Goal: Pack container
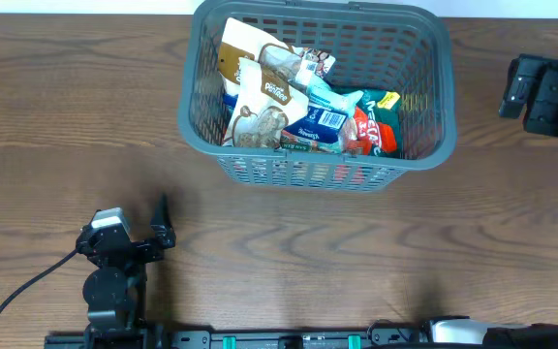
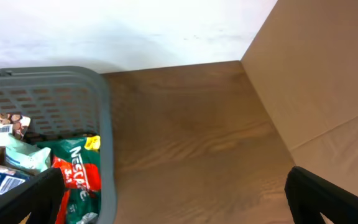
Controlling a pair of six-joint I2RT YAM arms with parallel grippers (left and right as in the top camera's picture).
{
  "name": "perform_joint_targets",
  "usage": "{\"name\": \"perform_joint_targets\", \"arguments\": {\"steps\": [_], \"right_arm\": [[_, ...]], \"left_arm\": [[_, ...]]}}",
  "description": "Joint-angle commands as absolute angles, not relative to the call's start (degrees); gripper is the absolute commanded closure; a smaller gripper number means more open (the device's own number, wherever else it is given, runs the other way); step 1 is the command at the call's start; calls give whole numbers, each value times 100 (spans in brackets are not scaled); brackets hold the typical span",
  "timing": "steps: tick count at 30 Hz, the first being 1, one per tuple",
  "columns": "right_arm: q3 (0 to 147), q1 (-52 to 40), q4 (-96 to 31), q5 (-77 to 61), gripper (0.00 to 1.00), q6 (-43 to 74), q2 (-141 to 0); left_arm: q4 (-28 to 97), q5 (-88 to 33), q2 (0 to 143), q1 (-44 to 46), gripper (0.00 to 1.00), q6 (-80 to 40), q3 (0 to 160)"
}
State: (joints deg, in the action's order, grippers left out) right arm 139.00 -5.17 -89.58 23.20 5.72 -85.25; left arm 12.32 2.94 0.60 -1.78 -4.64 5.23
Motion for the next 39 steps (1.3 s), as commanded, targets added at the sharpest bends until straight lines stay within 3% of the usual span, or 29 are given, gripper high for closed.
{"name": "perform_joint_targets", "arguments": {"steps": [1, 13, 29, 39], "right_arm": [[13928, -491, -8967, 2397, 1, 663, -8541], [13928, -491, -8945, 2473, 1, 410, -8453], [13845, -489, -8110, 1175, 1, 421, -6565], [11959, -134, -7303, 1219, 1, 145, -5205]], "left_arm": [[1382, 196, 62, -202, 1, -434, 423], [1382, 196, 62, -202, 1, -432, 423], [1382, 196, 62, -202, 1, -432, 423], [1382, 196, 62, -202, 1, -432, 423]]}}
